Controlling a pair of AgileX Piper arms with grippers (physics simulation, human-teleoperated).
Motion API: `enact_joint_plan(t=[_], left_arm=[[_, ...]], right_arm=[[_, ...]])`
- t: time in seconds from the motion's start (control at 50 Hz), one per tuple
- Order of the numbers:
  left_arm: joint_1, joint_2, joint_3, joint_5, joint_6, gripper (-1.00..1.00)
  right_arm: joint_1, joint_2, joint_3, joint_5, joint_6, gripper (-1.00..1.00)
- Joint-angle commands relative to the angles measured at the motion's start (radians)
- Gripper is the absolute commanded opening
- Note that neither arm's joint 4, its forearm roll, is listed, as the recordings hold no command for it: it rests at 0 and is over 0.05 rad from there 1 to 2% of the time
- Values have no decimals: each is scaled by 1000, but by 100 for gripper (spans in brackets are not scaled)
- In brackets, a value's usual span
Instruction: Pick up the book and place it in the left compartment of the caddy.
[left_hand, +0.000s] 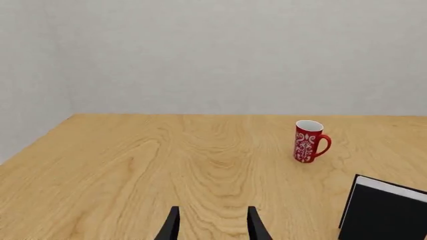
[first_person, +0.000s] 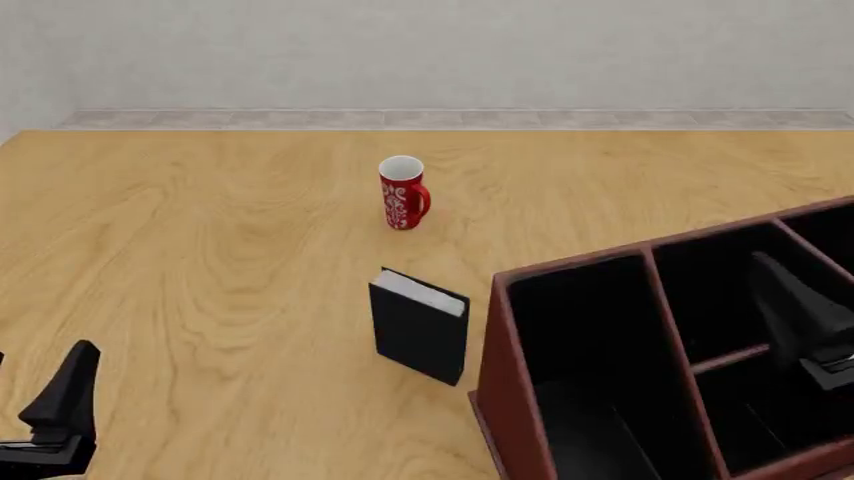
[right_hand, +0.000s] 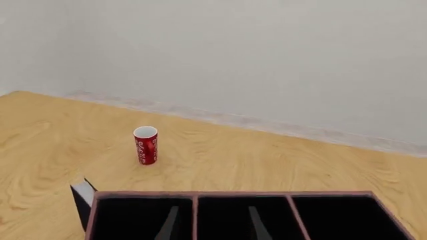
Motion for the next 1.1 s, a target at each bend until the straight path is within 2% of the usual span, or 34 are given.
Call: enact_joint_plan(t=[0.02,0.1,0.12,0.14,0.18,0.2,0.22,0.24,0.26,0.28,0.3,0.32,0.34,0.36,0.44,0.46,0.48,0.5,0.58,0.64,0.68,0.7,0.72,0.76,0.8,0.84,0.86,0.88,0.9,0.92,0.94,1.02,1.1], left_arm=[[1,2,1,-1,-1,100],[1,1,0,-1,-1,100],[1,2,0,-1,-2,100],[1,0,-1,1,0,100],[0,-2,0,0,3,100],[1,0,-1,1,1,100],[1,2,-1,0,-2,100],[1,-1,0,1,0,100],[0,-3,0,1,2,100],[0,-3,0,2,2,100],[1,-2,0,2,1,100],[1,-1,0,2,-1,100],[1,-1,0,2,-1,100],[1,-2,0,2,1,100],[1,-2,0,3,-1,100],[0,-3,0,2,1,100],[0,-3,0,1,2,100],[0,-2,0,2,1,100],[0,-3,0,2,2,100],[1,-1,0,2,-1,100],[0,-1,-1,2,1,100],[0,-2,-1,1,2,100],[1,-1,0,1,0,100],[1,0,0,0,0,100],[0,1,-1,-1,2,100],[0,1,0,0,0,100],[0,0,0,0,0,100],[0,-1,0,0,2,100],[0,-1,0,0,2,100],[0,0,0,0,1,100],[1,0,0,0,0,100],[1,0,1,0,0,100],[1,-1,1,0,1,100]], right_arm=[[100,190,-211,105,-87,100],[118,245,-278,163,-81,100],[148,261,-294,177,-120,100],[170,261,-306,191,-199,100],[169,287,-357,229,-124,100],[190,306,-391,257,-133,100],[198,320,-411,276,-150,100],[193,333,-440,302,-219,100],[214,351,-460,321,-202,100],[232,360,-519,353,-82,100],[235,364,-540,363,-62,100],[256,412,-558,400,-119,100],[256,412,-559,400,-119,100],[265,422,-585,412,-93,100],[333,494,-659,454,-155,100],[333,513,-681,470,-143,100],[360,536,-691,484,-169,100],[352,545,-711,493,-160,100],[404,615,-774,541,-210,100],[384,645,-820,573,-226,100],[366,662,-824,583,-275,100],[365,666,-840,587,-263,100],[368,696,-878,617,-200,100],[358,713,-893,637,-234,100],[353,740,-930,663,-218,100],[353,759,-922,682,-318,100],[380,793,-968,721,-242,100],[388,809,-1008,739,-205,100],[403,824,-1017,754,-230,100],[413,839,-1032,774,-221,100],[388,856,-1053,802,-235,100],[412,892,-1115,835,-210,100],[415,919,-1122,864,-229,100]])
